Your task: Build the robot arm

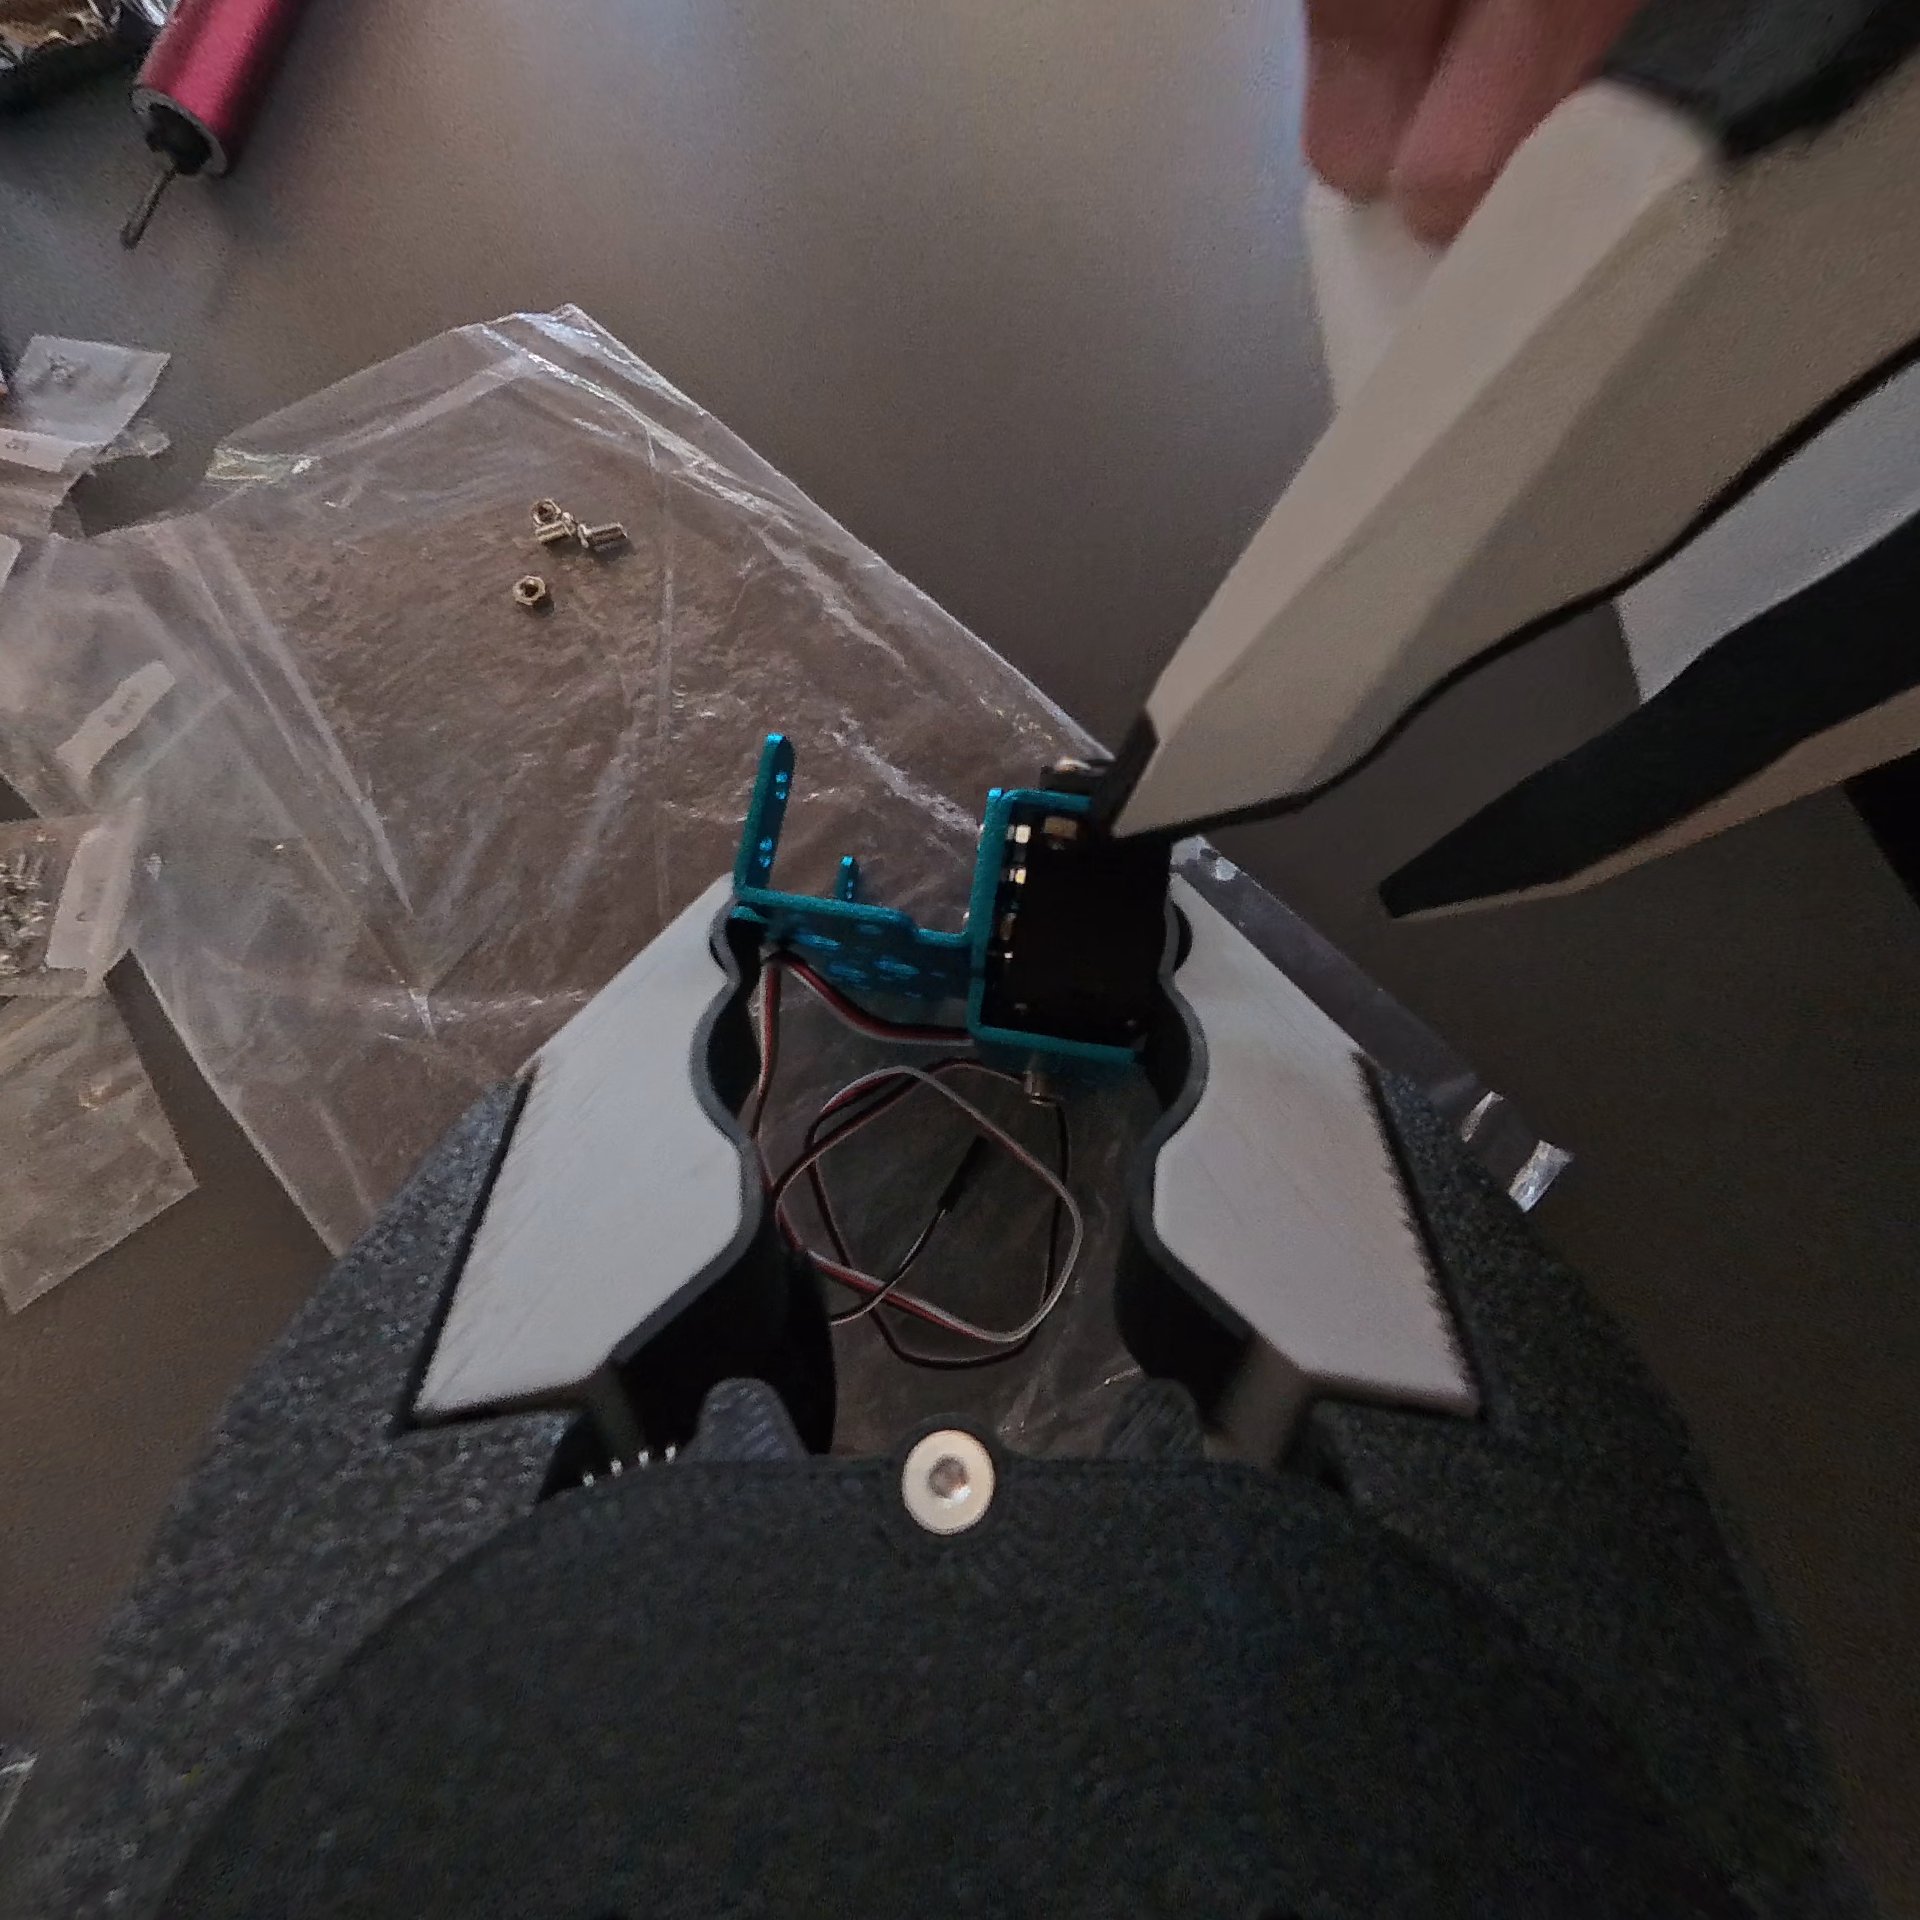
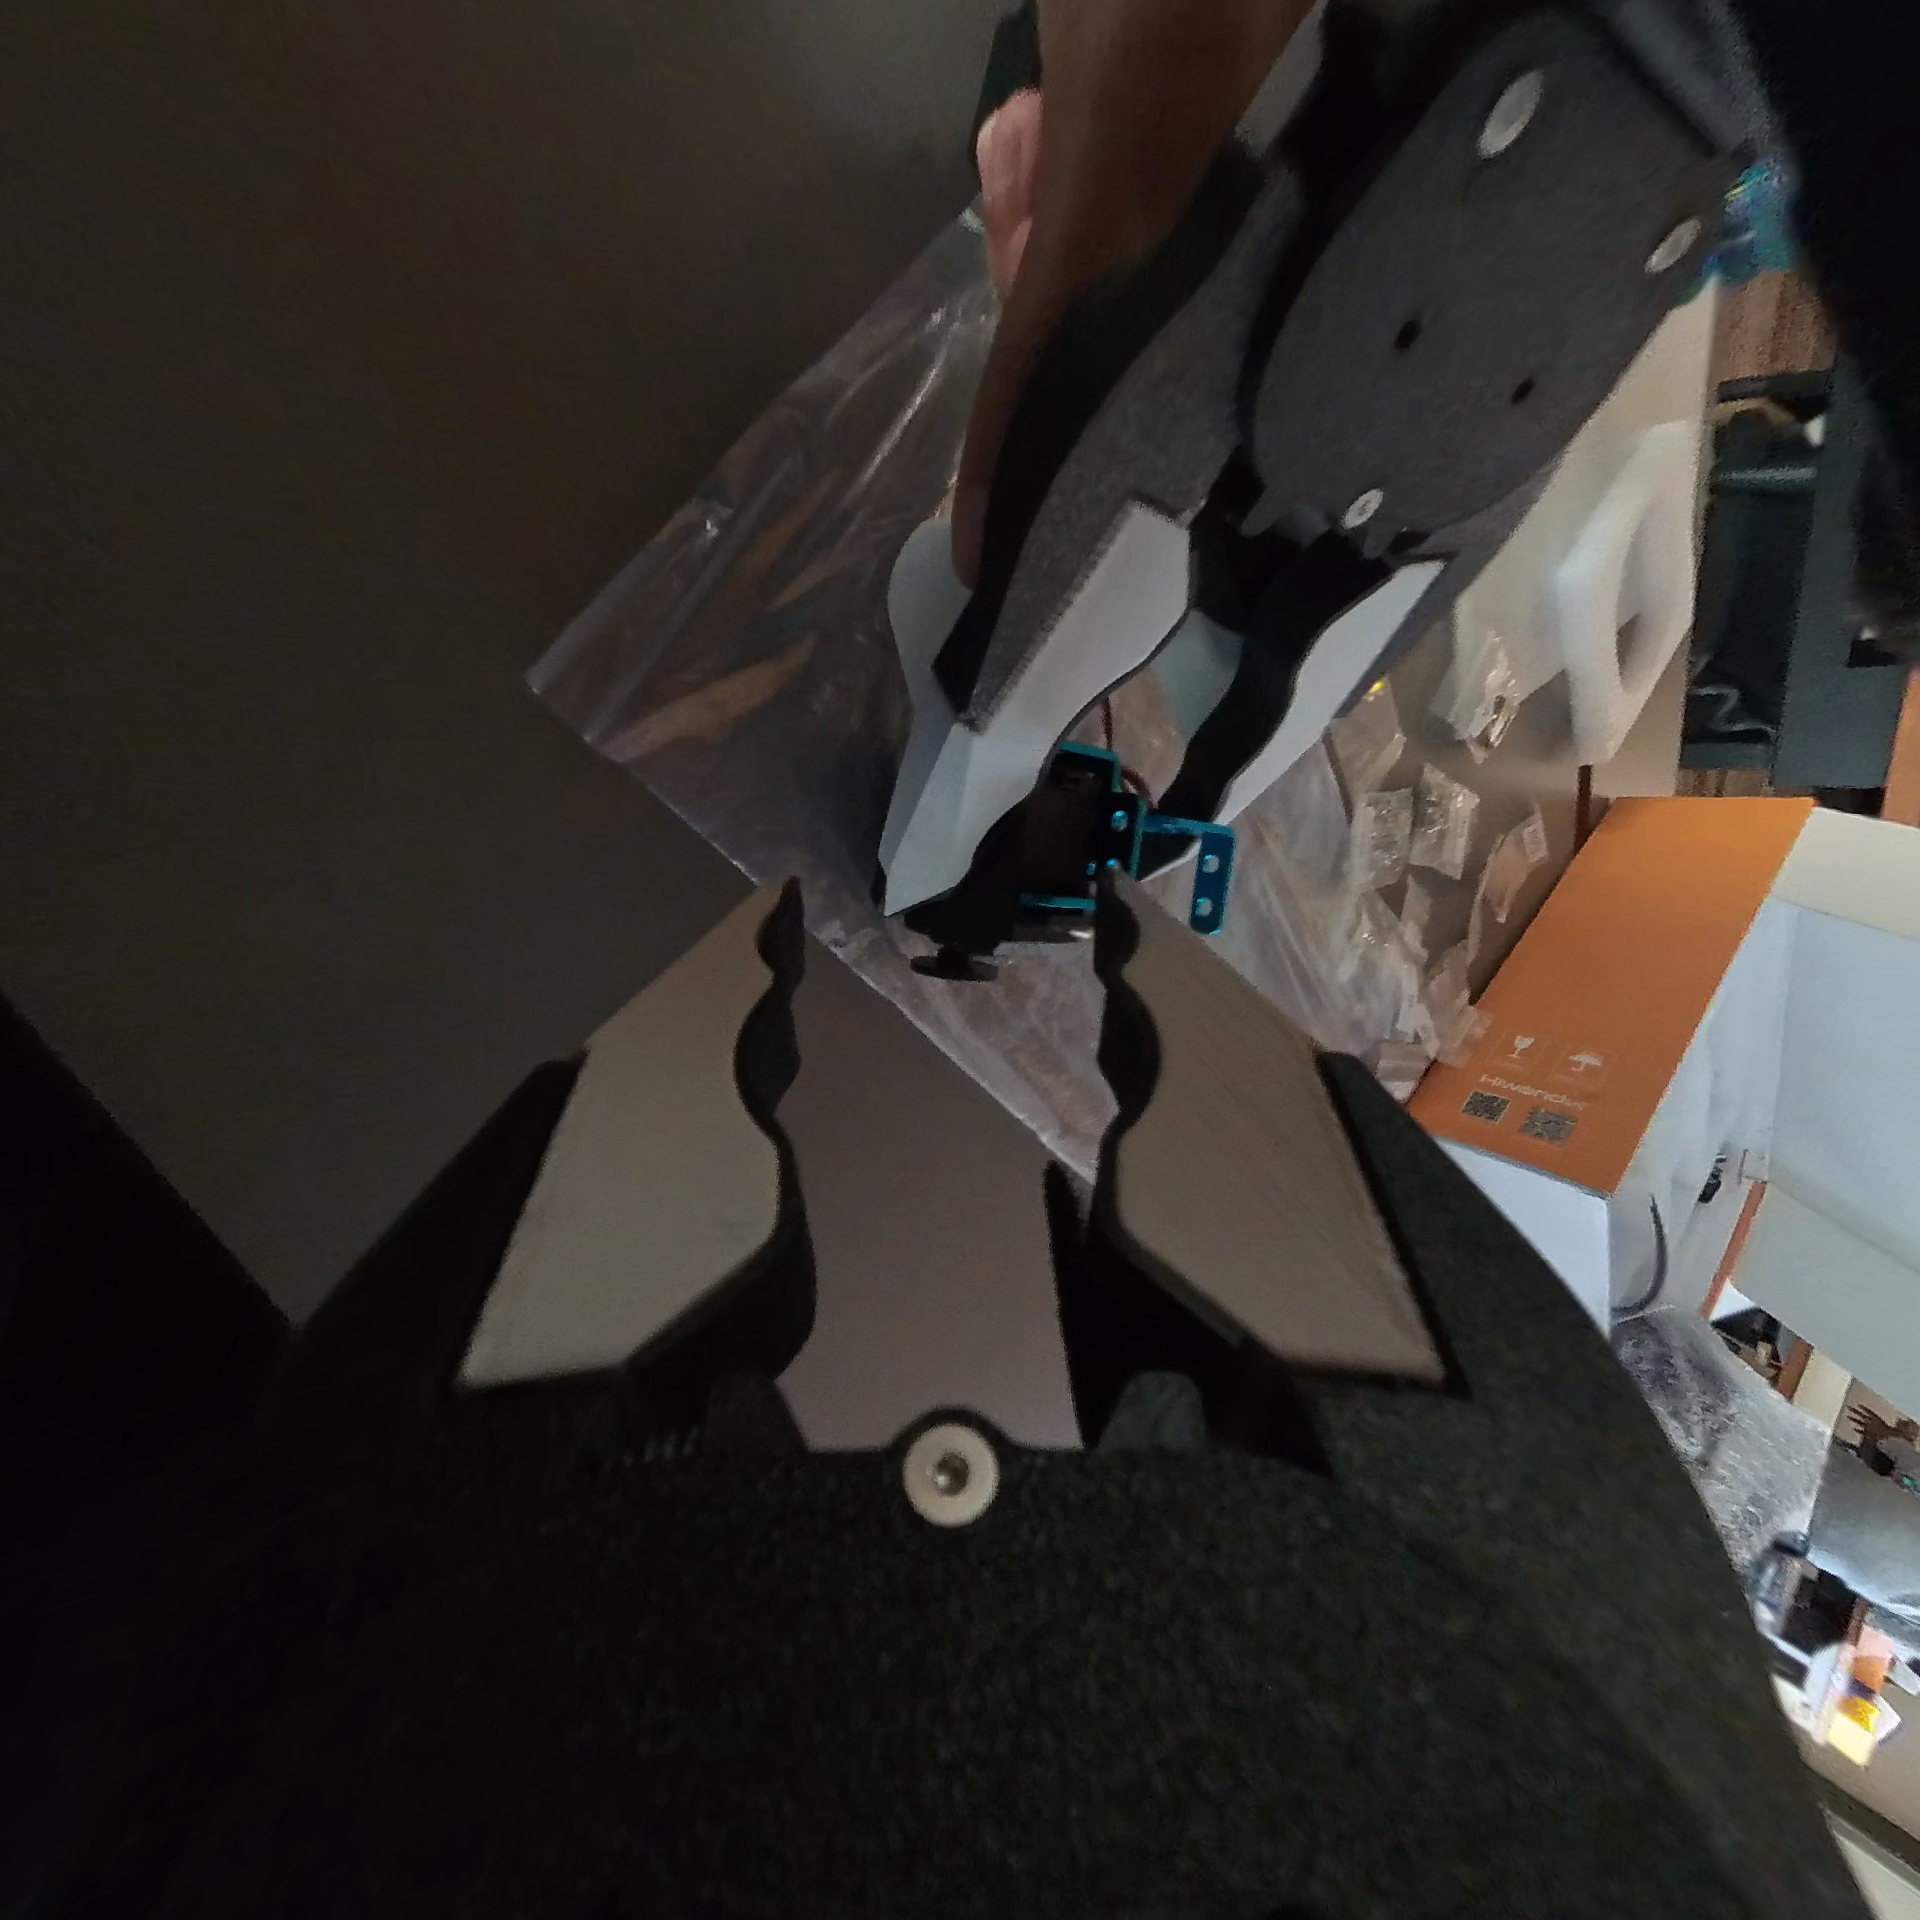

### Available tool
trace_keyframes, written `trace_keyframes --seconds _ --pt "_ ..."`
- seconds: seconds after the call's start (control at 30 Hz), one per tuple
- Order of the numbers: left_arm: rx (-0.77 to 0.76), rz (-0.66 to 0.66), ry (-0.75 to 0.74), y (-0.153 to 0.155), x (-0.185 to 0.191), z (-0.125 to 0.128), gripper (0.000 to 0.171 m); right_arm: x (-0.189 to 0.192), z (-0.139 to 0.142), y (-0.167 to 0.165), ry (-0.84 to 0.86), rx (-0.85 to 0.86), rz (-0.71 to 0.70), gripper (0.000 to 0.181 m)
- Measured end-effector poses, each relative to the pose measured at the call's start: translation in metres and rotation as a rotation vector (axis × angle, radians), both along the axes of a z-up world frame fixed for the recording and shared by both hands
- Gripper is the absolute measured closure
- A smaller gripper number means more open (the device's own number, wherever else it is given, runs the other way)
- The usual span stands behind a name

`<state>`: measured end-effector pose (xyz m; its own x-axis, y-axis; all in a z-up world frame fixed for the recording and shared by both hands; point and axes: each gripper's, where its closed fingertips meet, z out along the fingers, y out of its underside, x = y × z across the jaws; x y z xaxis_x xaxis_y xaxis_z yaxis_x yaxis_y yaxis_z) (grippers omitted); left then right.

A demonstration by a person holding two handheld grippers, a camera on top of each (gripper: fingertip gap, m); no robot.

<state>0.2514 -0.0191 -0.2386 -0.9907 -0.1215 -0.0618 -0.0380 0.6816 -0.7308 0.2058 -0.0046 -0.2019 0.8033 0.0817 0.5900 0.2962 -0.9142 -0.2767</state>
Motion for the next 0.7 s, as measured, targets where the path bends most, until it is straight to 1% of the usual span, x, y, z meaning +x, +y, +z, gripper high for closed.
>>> trace_keyframes --seconds 0.07,0.13,0.27,0.33,0.37,0.43,0.53,0.63,0.7 --pt "-0.002 0.000 0.001 0.000 0.000 0.000 0.096 0.001 0.007 0.001 -0.001 0.023 -0.009 0.124" --pt "-0.002 0.001 0.001 0.000 0.000 0.000 0.096 0.005 0.007 0.001 -0.004 0.031 -0.017 0.123" --pt "0.000 0.000 0.000 0.000 0.000 0.000 0.096 0.007 -0.010 -0.001 0.015 -0.007 -0.025 0.120" --pt "-0.003 -0.003 0.001 0.000 -0.001 0.000 0.096 0.004 -0.010 -0.002 0.003 -0.022 -0.021 0.119" --pt "-0.004 -0.004 0.002 0.000 -0.001 0.000 0.096 0.002 -0.009 -0.002 0.009 -0.023 -0.024 0.120" --pt "-0.003 -0.004 0.002 0.000 -0.001 0.000 0.096 -0.007 -0.003 0.002 0.031 0.011 0.002 0.133" --pt "-0.002 -0.003 0.002 0.000 -0.001 0.000 0.096 -0.004 0.007 0.005 -0.007 0.025 0.001 0.128" --pt "-0.001 -0.003 0.001 0.000 -0.001 0.000 0.096 0.006 -0.003 0.000 0.004 -0.008 -0.029 0.122" --pt "-0.001 -0.003 0.000 0.000 -0.001 0.000 0.096 0.006 -0.009 -0.002 0.006 -0.026 -0.029 0.120"
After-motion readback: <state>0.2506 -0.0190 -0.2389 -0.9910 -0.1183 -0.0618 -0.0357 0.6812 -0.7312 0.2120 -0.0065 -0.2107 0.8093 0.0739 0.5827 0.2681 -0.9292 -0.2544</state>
